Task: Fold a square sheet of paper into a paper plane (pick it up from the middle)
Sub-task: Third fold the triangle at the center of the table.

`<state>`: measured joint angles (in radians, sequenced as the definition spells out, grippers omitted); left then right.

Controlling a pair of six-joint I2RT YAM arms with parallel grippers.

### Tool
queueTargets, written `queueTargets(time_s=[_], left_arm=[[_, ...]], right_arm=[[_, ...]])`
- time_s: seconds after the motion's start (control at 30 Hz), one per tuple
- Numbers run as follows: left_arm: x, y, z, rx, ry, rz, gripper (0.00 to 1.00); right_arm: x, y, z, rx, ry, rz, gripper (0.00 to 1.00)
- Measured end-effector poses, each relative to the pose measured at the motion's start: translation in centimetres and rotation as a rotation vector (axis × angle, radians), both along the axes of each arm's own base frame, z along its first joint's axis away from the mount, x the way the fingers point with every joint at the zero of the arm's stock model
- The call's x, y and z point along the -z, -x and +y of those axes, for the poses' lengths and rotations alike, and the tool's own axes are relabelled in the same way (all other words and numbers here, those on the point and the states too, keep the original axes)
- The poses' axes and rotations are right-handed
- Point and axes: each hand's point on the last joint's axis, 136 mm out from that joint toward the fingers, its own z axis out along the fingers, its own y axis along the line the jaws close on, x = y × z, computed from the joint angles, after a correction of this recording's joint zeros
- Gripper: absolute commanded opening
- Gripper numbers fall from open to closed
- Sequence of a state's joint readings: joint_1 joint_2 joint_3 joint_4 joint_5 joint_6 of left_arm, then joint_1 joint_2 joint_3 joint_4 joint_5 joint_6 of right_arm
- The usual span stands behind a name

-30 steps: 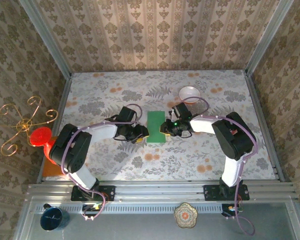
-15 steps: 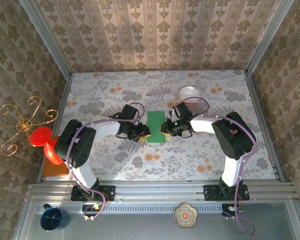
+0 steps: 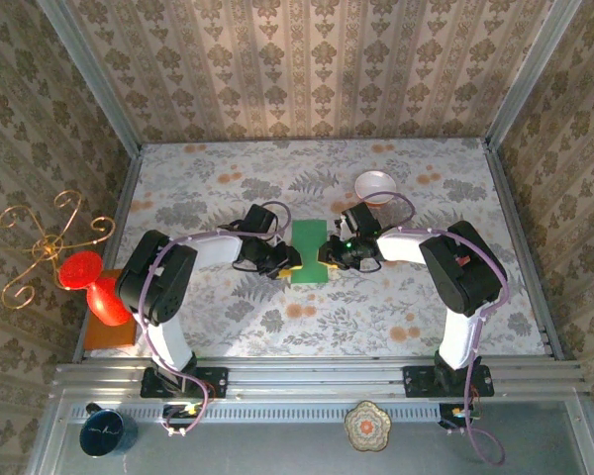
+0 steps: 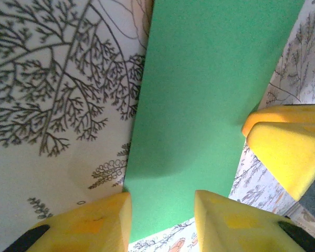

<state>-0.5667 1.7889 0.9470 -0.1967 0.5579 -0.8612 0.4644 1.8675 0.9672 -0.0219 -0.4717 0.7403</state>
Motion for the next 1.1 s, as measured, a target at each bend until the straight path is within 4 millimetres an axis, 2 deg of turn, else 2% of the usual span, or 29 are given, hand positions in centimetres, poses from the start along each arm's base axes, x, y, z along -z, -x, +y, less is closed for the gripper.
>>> queueTargets(time_s=[0.33,0.83,1.1], left_arm=[[0.1,-0.8,2.3,-0.023,-0.043,-0.004,0.39],[-0.2,0.3,-0.3,0.055,0.048,0.023,0.37],[-1.4,-0.4,-1.4,0.067,0.133,0.000,0.37]], right_arm=[[0.0,0.0,0.0,0.000,0.000,0.000,0.27],[0.0,0.0,0.0,0.000,0.000,0.000,0.27],[0.0,0.0,0.0,0.001,-0.002,-0.004,0.27]])
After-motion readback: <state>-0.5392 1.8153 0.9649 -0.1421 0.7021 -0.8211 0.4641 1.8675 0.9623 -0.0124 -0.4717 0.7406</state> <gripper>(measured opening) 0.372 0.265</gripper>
